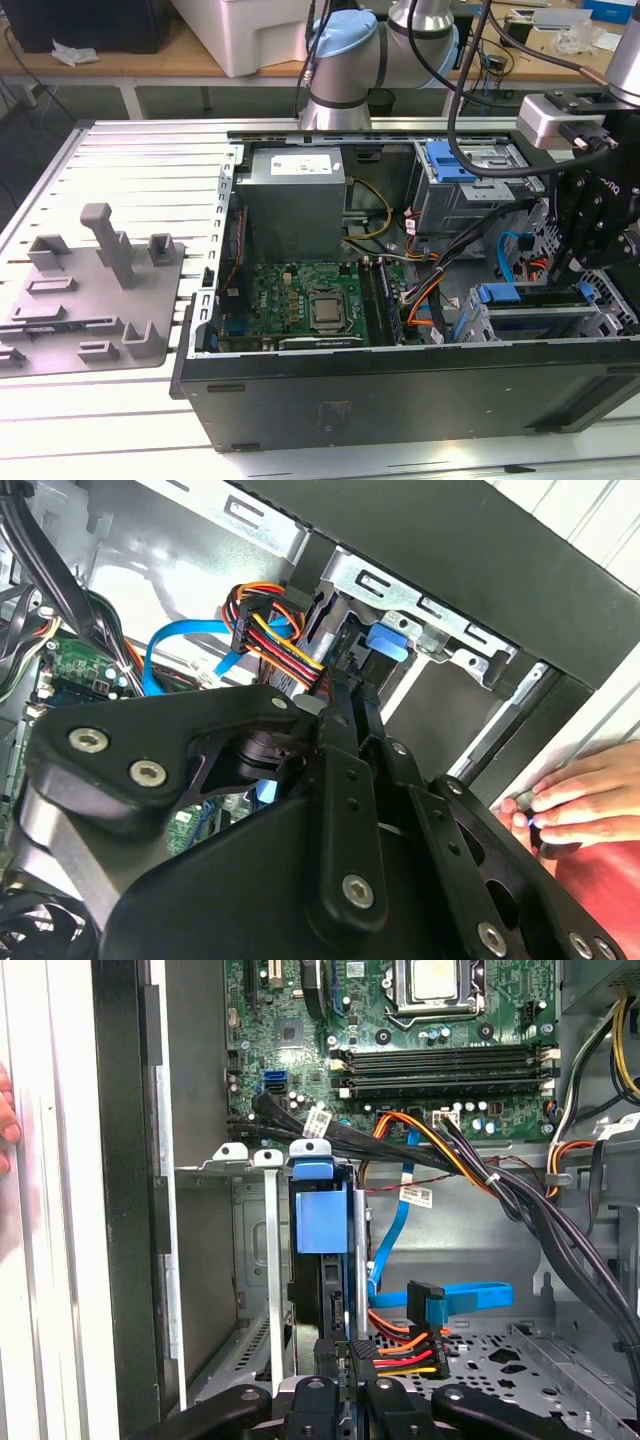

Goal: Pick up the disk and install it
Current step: 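Insert the first disk wire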

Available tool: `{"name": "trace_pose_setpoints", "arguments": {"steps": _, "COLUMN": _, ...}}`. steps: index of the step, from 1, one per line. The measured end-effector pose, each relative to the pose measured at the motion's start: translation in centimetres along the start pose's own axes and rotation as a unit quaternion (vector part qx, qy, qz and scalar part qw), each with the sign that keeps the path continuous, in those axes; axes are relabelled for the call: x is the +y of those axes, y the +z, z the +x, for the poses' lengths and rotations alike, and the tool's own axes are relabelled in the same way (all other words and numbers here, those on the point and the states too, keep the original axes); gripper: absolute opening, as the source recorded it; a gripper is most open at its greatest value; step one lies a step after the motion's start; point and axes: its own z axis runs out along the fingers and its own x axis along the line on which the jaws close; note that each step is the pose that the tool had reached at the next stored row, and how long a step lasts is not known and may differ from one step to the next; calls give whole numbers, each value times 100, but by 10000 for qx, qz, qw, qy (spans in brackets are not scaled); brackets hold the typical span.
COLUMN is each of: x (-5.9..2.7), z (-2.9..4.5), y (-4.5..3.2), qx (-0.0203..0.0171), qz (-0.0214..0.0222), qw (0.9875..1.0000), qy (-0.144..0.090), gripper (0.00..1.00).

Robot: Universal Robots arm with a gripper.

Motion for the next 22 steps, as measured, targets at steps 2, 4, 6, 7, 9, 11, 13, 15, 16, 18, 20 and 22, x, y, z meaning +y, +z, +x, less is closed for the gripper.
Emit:
{"name": "trace_pose_setpoints", "arguments": {"steps": 2, "x": 0, "z": 0, "y": 1, "qx": 0, "qz": -1, "qw": 10000, "qy": 6, "gripper": 17}}
{"name": "trace_pose_setpoints", "arguments": {"steps": 4, "x": 0, "z": 0, "y": 3, "qx": 0, "qz": -1, "qw": 10000, "qy": 13, "gripper": 17}}
{"name": "trace_pose_setpoints", "arguments": {"steps": 6, "x": 0, "z": -1, "y": 5, "qx": 1, "qz": -2, "qw": 10000, "qy": 18, "gripper": 17}}
{"name": "trace_pose_setpoints", "arguments": {"steps": 7, "x": 0, "z": -1, "y": 6, "qx": 1, "qz": -2, "qw": 10000, "qy": 21, "gripper": 17}}
{"name": "trace_pose_setpoints", "arguments": {"steps": 9, "x": 0, "z": -1, "y": 8, "qx": 1, "qz": -3, "qw": 10000, "qy": 29, "gripper": 17}}
{"name": "trace_pose_setpoints", "arguments": {"steps": 11, "x": 0, "z": -1, "y": 10, "qx": 2, "qz": -4, "qw": 10000, "qy": 38, "gripper": 17}}
{"name": "trace_pose_setpoints", "arguments": {"steps": 13, "x": 0, "z": -1, "y": 12, "qx": 2, "qz": -5, "qw": 10000, "qy": 47, "gripper": 17}}
{"name": "trace_pose_setpoints", "arguments": {"steps": 15, "x": 0, "z": -2, "y": 15, "qx": 2, "qz": -6, "qw": 10000, "qy": 58, "gripper": 17}}
{"name": "trace_pose_setpoints", "arguments": {"steps": 16, "x": 0, "z": -2, "y": 15, "qx": 3, "qz": -6, "qw": 10000, "qy": 63, "gripper": 17}}
{"name": "trace_pose_setpoints", "arguments": {"steps": 18, "x": 0, "z": -2, "y": 17, "qx": 3, "qz": -7, "qw": 10000, "qy": 71, "gripper": 17}}
{"name": "trace_pose_setpoints", "arguments": {"steps": 20, "x": 0, "z": -2, "y": 18, "qx": 3, "qz": -8, "qw": 10000, "qy": 81, "gripper": 17}}
{"name": "trace_pose_setpoints", "arguments": {"steps": 22, "x": -2, "z": -2, "y": 19, "qx": 3, "qz": -9, "qw": 10000, "qy": 89, "gripper": 17}}
